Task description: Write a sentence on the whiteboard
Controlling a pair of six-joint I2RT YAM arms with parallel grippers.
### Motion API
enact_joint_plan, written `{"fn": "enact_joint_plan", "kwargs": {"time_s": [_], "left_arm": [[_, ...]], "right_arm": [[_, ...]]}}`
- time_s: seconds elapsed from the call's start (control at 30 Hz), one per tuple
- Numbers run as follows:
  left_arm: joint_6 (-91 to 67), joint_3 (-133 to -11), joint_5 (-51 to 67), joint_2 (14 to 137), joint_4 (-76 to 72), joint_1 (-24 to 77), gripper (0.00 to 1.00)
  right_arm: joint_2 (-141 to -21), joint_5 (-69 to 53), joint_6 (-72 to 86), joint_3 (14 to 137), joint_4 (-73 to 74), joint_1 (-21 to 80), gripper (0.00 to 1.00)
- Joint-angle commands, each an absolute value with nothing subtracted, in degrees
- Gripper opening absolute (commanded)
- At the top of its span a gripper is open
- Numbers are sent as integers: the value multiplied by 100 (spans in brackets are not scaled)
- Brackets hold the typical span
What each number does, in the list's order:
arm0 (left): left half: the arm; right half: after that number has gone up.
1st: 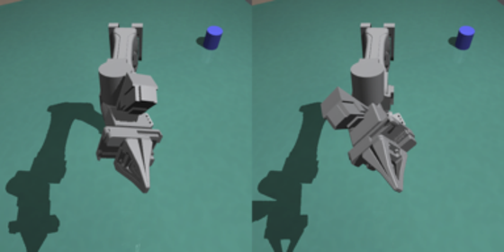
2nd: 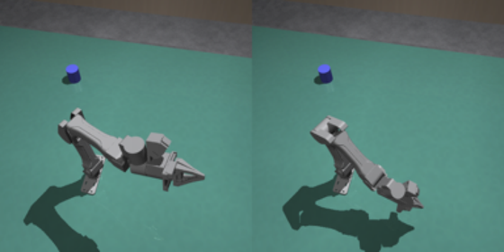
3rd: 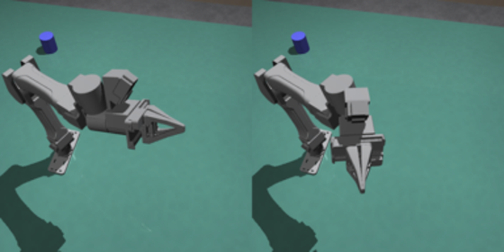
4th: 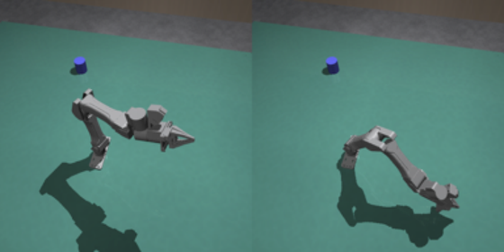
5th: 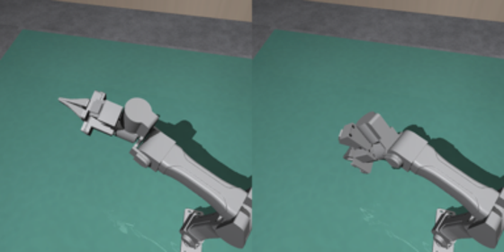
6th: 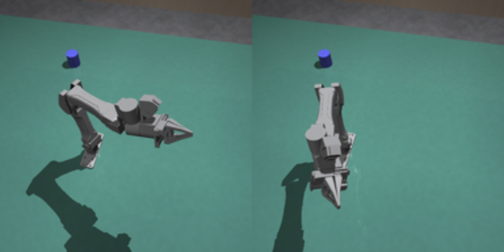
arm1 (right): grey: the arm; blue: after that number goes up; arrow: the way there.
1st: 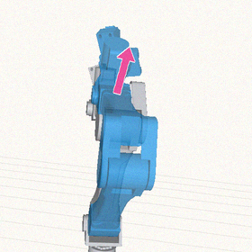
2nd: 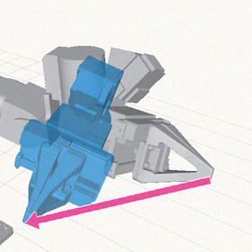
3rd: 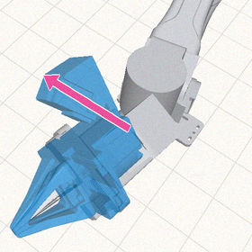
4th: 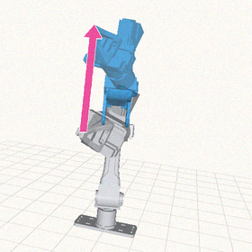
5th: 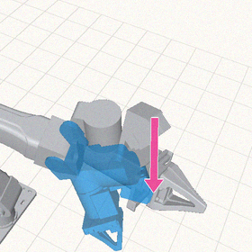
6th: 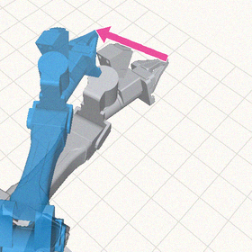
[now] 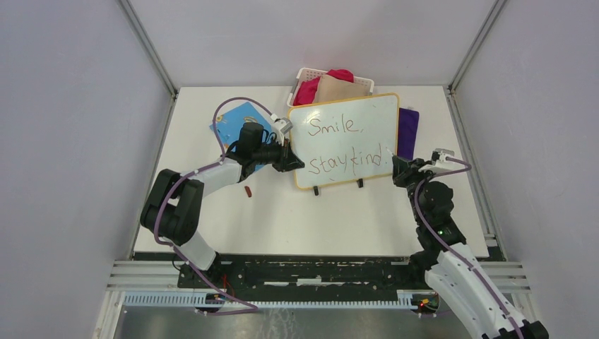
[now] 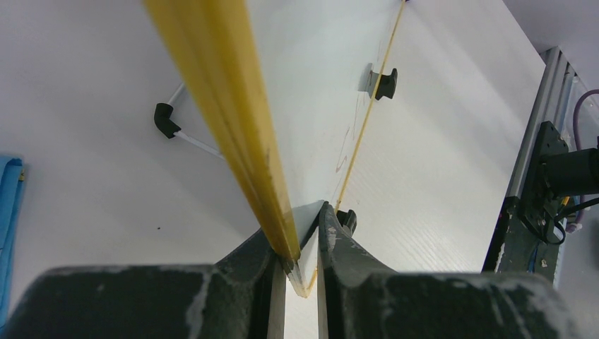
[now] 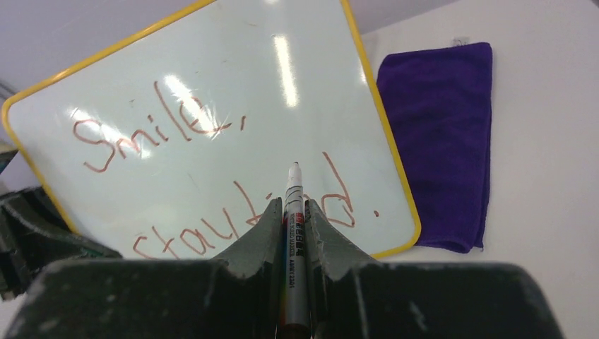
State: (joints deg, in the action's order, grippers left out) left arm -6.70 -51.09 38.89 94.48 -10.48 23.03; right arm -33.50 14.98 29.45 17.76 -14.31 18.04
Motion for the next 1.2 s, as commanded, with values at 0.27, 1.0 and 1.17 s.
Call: {"fn": "enact_joint_plan", "kwargs": {"time_s": [0.27,1.0,1.17], "left_arm": [[-164,-5093,2401,9993,259,2321,7],[-253,-4846,1562,9536,322,2259,42],[-364,-4686,894,8928,444,2259,47]], "right_arm": [[-1856,23,1485,1821,-18,2268,0],[-1455,239,1232,1779,394,2374,0],[-1450,263,1203,1762,240,2492,0]]}}
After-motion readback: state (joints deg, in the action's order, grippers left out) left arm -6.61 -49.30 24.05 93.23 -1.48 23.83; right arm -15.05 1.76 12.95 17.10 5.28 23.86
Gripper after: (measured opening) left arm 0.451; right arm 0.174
